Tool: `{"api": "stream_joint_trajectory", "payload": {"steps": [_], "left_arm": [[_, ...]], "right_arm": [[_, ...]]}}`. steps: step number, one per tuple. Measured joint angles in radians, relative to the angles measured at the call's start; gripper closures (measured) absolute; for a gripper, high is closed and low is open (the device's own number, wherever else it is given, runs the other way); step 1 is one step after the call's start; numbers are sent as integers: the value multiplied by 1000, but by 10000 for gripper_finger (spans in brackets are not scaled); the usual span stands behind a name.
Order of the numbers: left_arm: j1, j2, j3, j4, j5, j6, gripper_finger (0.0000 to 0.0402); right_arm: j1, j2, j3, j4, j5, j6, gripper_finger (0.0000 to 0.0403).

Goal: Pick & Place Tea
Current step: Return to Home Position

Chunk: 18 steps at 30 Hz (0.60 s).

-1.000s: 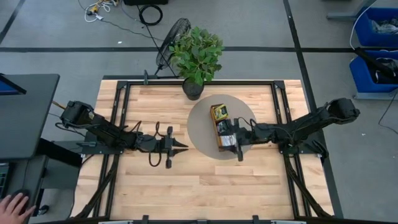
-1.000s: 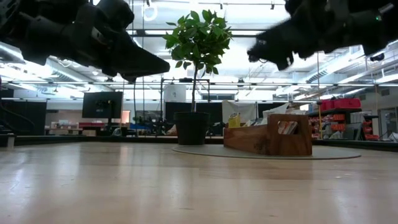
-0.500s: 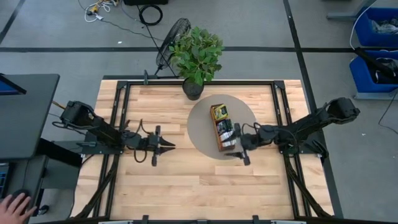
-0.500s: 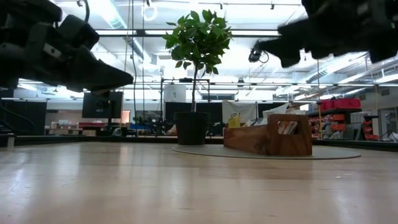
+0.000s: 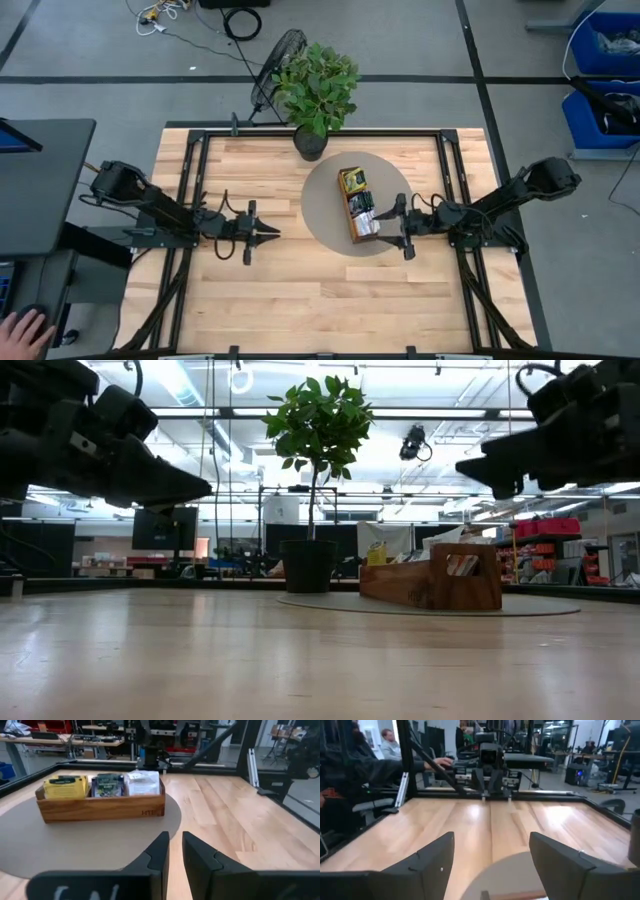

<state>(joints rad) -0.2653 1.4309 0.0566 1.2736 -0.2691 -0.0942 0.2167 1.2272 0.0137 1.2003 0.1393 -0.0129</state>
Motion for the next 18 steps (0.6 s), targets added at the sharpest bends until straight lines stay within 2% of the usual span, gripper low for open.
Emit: {"api": "stream_joint_trajectory", "payload": {"steps": [5, 9, 18], "left_arm": [[17, -100, -48, -34, -1, -6, 346], [28, -235, -49, -169, -15, -6, 346], [28, -499, -49, -447, -27, 2, 346]], "right_arm": [[-27, -75, 0, -105, 6, -3, 137], [-33, -177, 0, -228, 4, -4, 137], [-33, -505, 1, -592, 7, -19, 137]]}}
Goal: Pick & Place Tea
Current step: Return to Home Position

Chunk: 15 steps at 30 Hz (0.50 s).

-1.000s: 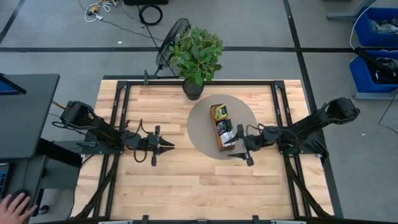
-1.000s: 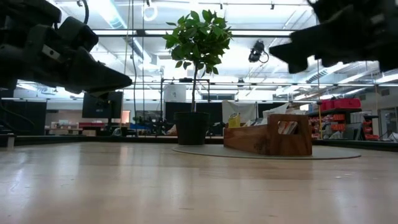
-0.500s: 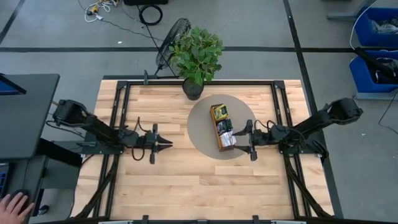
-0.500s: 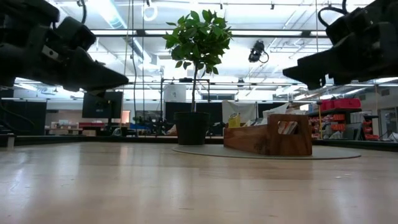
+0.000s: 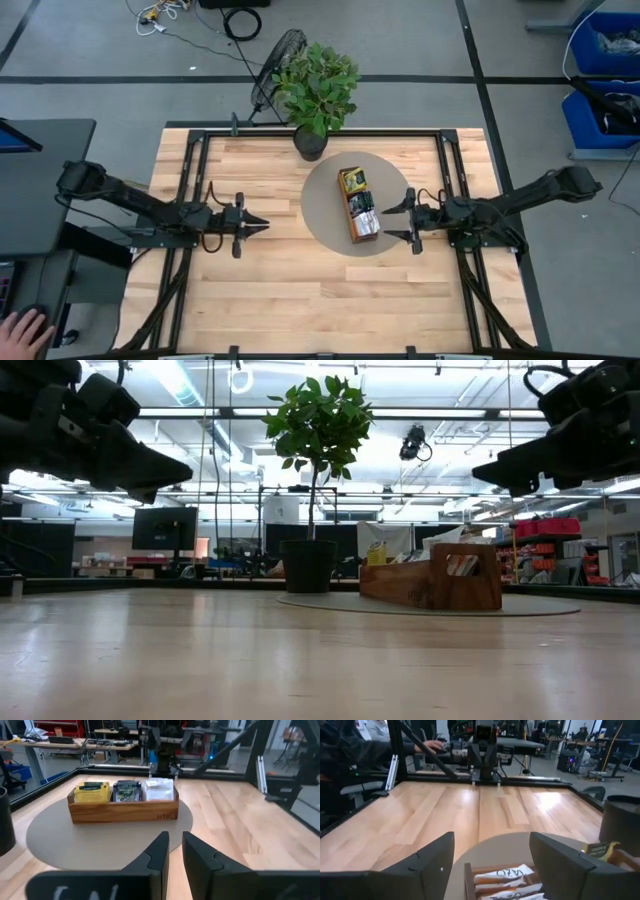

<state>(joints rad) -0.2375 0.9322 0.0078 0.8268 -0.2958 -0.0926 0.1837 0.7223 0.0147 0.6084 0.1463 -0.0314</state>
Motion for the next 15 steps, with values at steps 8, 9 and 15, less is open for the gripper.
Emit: {"api": "stream_joint_trajectory", "payload": {"steps": [8, 9, 15], "left_arm": [[0, -234, 0, -212, -47, 27, 346], [0, -265, 0, -245, -53, 27, 346], [0, -442, 0, -400, -56, 52, 346]], "right_arm": [[0, -296, 0, -269, 3, -22, 137], [0, -328, 0, -298, 3, -22, 137], [0, -473, 0, -444, 3, -30, 137]]}}
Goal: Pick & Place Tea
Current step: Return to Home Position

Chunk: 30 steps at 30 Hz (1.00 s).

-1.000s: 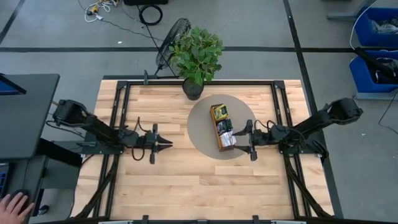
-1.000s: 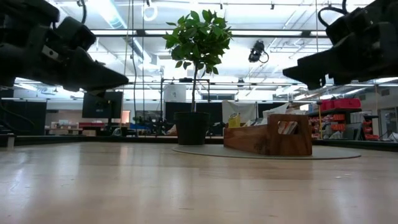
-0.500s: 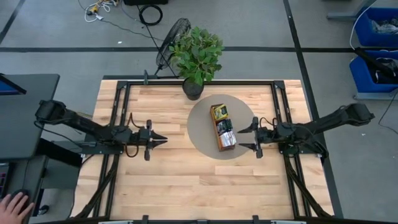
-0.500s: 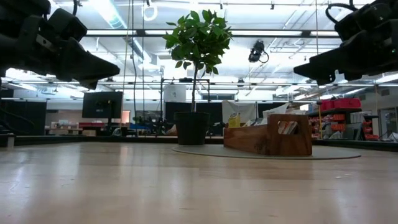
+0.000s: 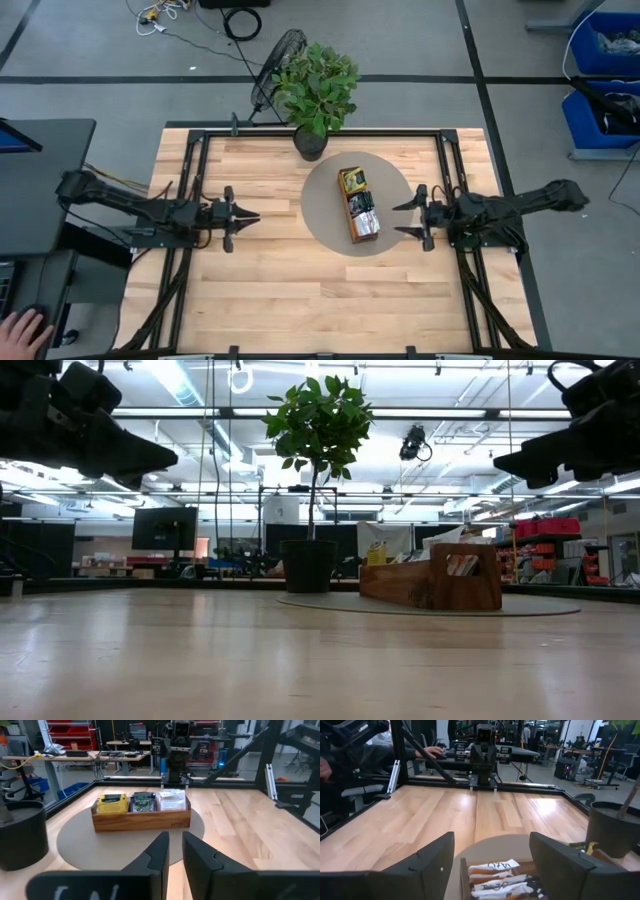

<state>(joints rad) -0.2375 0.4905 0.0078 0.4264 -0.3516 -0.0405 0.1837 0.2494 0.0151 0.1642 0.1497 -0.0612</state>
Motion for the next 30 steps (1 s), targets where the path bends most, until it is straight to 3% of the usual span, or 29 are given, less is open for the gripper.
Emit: {"api": "stream_joint_trajectory", "payload": {"steps": [8, 17, 30], "left_arm": [[0, -220, 0, -247, -53, -16, 346], [0, -425, 1, -354, -54, 31, 346], [0, -464, 12, -397, -56, 58, 346]], "right_arm": [[0, -96, 0, -127, 53, -4, 137], [0, -110, 0, -124, 45, -28, 137], [0, -99, 0, -124, 44, -43, 137]]}}
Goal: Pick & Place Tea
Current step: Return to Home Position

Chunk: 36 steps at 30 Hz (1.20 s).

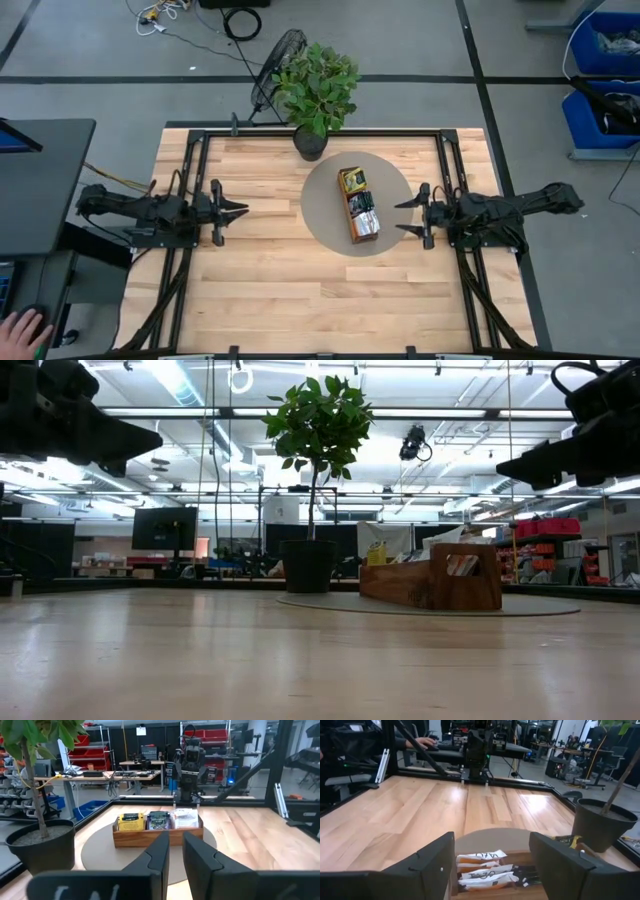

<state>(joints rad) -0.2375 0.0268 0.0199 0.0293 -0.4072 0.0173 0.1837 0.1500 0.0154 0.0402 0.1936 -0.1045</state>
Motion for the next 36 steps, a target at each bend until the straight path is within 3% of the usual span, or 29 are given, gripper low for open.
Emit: {"api": "stream_joint_trajectory", "payload": {"steps": [8, 16, 36], "left_arm": [[0, 50, 1, 1, -16, -4, 346], [0, 52, 1, 18, -17, -5, 346], [0, 52, 0, 24, -18, -5, 346]], "right_arm": [[0, 36, 0, 0, 13, 35, 137], [-1, 37, 0, 11, 103, 101, 137], [-1, 38, 0, 13, 103, 97, 137]]}}
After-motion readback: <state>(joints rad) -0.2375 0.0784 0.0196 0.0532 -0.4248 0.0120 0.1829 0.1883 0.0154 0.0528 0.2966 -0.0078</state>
